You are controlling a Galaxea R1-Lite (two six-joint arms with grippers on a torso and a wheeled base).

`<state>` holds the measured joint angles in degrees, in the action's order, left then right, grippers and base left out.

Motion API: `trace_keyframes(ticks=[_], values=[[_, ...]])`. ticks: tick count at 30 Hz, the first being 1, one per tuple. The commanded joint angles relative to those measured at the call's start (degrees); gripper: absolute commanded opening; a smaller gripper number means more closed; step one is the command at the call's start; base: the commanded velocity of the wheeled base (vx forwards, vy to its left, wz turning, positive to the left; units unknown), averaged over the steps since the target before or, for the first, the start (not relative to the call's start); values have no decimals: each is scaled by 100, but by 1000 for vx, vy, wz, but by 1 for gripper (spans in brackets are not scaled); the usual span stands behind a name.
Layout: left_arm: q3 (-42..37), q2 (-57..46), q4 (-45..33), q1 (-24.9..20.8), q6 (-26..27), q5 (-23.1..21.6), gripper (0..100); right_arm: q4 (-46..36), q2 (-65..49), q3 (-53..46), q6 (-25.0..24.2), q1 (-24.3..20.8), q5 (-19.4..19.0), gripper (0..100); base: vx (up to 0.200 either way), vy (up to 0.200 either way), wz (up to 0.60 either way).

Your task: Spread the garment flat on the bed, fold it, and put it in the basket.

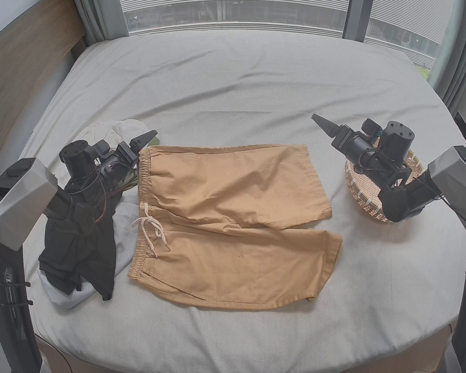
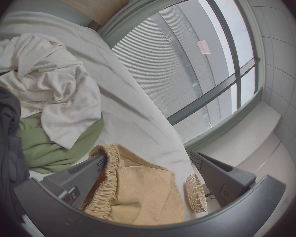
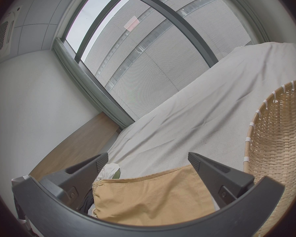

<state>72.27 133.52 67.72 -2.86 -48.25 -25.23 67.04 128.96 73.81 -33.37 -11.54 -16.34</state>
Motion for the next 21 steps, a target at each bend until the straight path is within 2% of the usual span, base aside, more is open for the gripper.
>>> trace_keyframes(ticks=[1, 6, 14, 18, 19, 21], values=[[60, -2, -496, 58, 202, 414, 100, 328, -407, -860, 111, -146, 8, 100, 0, 0, 0], [-107, -19, -584, 128, 562, 827, 100, 591, -785, -1862, 102, -357, 16, 100, 0, 0, 0], [-1347, -696, -382, 207, 905, 783, 100, 1338, -873, -3338, 58, -489, 333, 100, 0, 0, 0], [-2094, -1127, -145, 146, 914, 440, 100, 1453, -829, -3716, -47, -454, 482, 100, 0, 0, 0], [-2577, -1373, 48, 102, 914, 63, 100, 1470, -829, -3875, -249, -445, 579, 100, 0, 0, 0], [-3017, -1557, 233, 40, 914, -289, 100, 1461, -829, -4015, -539, -436, 667, 100, 0, 0, 0]])
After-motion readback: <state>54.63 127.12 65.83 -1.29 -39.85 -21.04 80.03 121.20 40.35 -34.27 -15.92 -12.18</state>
